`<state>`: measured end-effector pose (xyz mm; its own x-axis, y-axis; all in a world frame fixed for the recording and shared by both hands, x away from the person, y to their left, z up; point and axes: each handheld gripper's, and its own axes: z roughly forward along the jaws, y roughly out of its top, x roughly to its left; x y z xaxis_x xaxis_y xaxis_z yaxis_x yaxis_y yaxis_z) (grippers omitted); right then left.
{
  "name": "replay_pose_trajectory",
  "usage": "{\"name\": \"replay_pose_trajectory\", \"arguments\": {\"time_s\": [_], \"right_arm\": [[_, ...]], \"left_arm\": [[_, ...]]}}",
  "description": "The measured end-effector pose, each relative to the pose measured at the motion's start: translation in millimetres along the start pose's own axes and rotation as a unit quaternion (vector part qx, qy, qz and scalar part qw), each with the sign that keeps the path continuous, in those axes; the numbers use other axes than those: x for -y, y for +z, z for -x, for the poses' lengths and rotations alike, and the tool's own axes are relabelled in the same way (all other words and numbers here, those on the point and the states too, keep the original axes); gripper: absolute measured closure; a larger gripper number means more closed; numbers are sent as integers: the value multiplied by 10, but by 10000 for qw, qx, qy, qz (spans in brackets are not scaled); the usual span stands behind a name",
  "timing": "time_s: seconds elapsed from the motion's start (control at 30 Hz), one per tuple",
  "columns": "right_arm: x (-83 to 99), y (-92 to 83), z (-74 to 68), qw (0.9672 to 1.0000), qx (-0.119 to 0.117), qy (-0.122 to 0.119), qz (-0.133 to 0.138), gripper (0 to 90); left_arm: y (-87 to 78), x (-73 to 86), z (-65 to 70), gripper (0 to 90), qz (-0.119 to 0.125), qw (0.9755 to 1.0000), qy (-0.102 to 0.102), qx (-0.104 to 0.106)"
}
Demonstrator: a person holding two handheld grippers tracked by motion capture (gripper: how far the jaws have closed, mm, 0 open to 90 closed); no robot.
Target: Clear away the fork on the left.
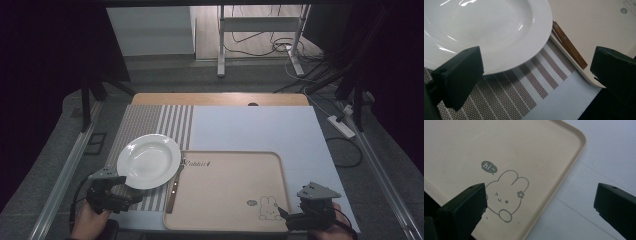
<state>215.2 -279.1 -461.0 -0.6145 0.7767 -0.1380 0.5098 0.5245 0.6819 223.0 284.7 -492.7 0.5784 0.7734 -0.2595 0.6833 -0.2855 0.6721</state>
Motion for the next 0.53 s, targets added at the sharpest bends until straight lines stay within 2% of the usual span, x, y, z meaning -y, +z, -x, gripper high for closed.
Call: {"name": "replay_pose_trajectory", "arguments": {"time_s": [0.37,0.53], "right_arm": [[-1,0,-6,10000,21,4,4,0],[0,2,-8,10000,31,-11,-7,0]], "left_arm": [[-55,54,21,0,-27,10000,26,-89],[-54,52,6,0,-13,10000,-23,-29]]}}
